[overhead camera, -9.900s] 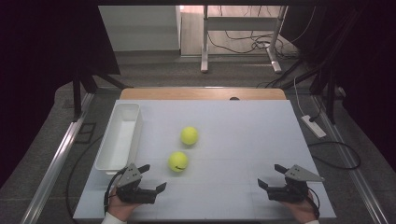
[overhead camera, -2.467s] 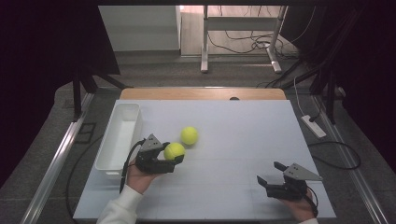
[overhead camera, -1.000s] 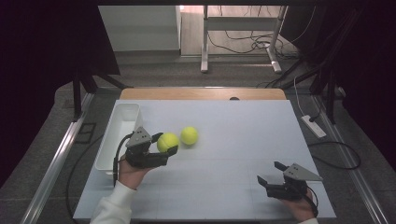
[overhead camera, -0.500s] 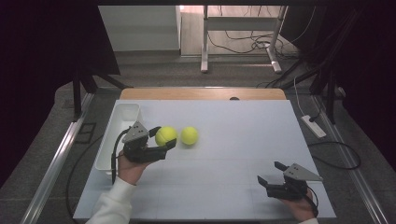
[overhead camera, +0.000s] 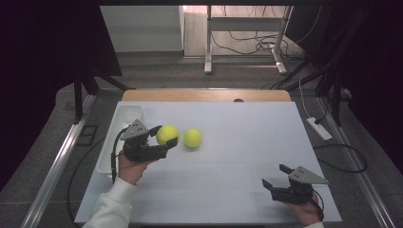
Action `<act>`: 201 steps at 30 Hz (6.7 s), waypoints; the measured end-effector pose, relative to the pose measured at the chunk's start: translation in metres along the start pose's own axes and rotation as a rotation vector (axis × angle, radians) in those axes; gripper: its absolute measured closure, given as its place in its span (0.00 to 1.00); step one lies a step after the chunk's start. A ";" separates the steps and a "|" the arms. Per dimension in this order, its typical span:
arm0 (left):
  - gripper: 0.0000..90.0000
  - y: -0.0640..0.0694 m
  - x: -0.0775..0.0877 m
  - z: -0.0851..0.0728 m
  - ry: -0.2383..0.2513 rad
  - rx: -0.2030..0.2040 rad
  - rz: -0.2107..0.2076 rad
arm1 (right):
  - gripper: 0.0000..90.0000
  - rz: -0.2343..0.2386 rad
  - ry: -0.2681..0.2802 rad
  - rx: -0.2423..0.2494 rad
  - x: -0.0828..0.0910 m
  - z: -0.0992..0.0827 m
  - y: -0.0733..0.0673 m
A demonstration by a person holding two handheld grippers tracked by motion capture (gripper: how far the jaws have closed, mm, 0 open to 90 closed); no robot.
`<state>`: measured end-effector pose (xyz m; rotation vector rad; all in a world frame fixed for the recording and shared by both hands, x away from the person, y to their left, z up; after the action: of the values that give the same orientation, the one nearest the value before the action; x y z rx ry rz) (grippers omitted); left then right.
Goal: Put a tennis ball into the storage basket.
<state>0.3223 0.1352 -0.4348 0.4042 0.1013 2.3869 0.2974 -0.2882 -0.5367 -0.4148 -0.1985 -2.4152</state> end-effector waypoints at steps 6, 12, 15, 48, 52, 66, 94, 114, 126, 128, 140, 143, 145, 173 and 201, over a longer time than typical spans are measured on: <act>0.29 -0.004 0.001 0.004 0.005 -0.007 0.022 | 0.14 -0.002 0.000 0.002 0.000 0.000 0.000; 0.29 -0.008 0.003 0.008 0.010 -0.001 0.028 | 0.14 -0.001 0.004 0.003 0.000 0.000 0.000; 0.29 -0.011 0.004 0.010 0.011 0.001 0.033 | 0.14 -0.001 0.002 0.001 0.000 0.000 0.000; 0.29 -0.033 0.011 0.023 0.030 0.001 0.087 | 0.14 -0.009 0.000 0.001 0.000 0.000 0.000; 0.29 -0.038 0.013 0.024 0.034 0.007 0.104 | 0.14 -0.008 -0.001 0.003 0.000 0.000 0.000; 0.29 -0.050 0.013 0.024 0.032 0.004 0.136 | 0.14 -0.009 0.000 0.001 0.000 0.000 0.001; 0.29 -0.081 0.018 0.024 0.021 0.016 0.218 | 0.14 -0.007 0.006 0.007 0.000 0.000 0.000; 0.29 -0.101 0.028 0.024 0.011 0.037 0.272 | 0.14 -0.009 0.004 0.006 -0.001 0.000 0.001; 0.29 -0.114 0.033 0.021 -0.002 0.046 0.308 | 0.14 -0.010 0.004 0.006 -0.001 0.000 0.001; 0.29 -0.116 0.035 0.021 0.001 0.054 0.314 | 0.14 -0.011 0.004 0.007 -0.001 0.000 0.001; 0.29 -0.130 0.037 0.020 -0.020 0.057 0.351 | 0.14 -0.009 0.003 0.008 -0.001 0.000 0.001; 0.29 -0.132 0.034 0.021 -0.025 0.055 0.357 | 0.14 -0.010 0.004 0.007 -0.001 0.000 0.001; 0.29 -0.133 0.033 0.021 -0.028 0.055 0.358 | 0.14 -0.010 0.003 0.006 -0.001 0.000 0.002; 0.29 -0.174 0.022 0.008 -0.109 0.120 0.442 | 0.14 -0.012 0.002 0.005 -0.001 -0.001 0.002; 0.29 -0.192 0.000 -0.011 -0.266 0.128 0.444 | 0.14 -0.013 -0.001 0.007 -0.001 -0.002 0.002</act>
<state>0.4410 0.2798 -0.4801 0.8783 0.0450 2.7389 0.2989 -0.2901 -0.5385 -0.4131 -0.2106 -2.4265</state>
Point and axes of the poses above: each handheld gripper's, and its own axes: x roughly backward along the jaws, z roughly out of its top, y roughly to its right, the point moved 5 cm from there along -x, roughly forward along the jaws, and after that the axes turned 8 degrees about y, right-handed, at the moved point
